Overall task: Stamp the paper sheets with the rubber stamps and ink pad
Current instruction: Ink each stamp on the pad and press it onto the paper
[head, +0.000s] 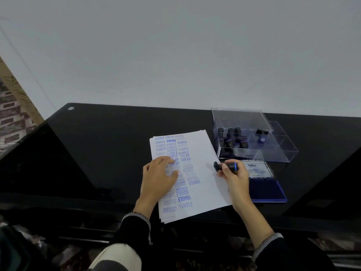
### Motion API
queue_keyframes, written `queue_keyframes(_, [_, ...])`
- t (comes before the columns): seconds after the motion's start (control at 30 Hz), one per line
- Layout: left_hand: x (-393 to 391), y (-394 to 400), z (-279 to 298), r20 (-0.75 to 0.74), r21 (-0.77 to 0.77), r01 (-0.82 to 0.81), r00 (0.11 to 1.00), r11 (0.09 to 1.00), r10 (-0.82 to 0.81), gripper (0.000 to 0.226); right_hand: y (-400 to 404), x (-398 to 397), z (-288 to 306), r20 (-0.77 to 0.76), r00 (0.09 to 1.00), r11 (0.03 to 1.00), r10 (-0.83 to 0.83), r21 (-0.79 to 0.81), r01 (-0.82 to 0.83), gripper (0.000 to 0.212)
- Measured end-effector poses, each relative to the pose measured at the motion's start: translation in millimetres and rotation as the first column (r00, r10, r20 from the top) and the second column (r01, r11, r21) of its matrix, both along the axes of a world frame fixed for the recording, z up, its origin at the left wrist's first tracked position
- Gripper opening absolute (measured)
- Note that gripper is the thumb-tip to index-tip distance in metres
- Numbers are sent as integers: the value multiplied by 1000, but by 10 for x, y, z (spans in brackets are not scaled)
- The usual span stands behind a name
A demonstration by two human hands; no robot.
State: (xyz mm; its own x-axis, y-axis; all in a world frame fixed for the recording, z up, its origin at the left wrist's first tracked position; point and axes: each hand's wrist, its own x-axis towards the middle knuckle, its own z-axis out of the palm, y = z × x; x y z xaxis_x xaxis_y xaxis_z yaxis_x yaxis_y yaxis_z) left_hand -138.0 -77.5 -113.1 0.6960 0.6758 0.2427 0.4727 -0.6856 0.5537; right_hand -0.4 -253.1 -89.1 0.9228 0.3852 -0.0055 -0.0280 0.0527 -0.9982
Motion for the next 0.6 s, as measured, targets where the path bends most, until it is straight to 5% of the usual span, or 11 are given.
queue_keyframes(0.4, [-15,-84,80,-27,60,29,999,998,-27,20,-48,-112,49,242,967,992,78,-112,-52,16])
queue_keyframes(0.6, [130,-422,158,-120,59,-30,992,998,37,28,-577,129,300,356,932,990,-70,-93,110,12])
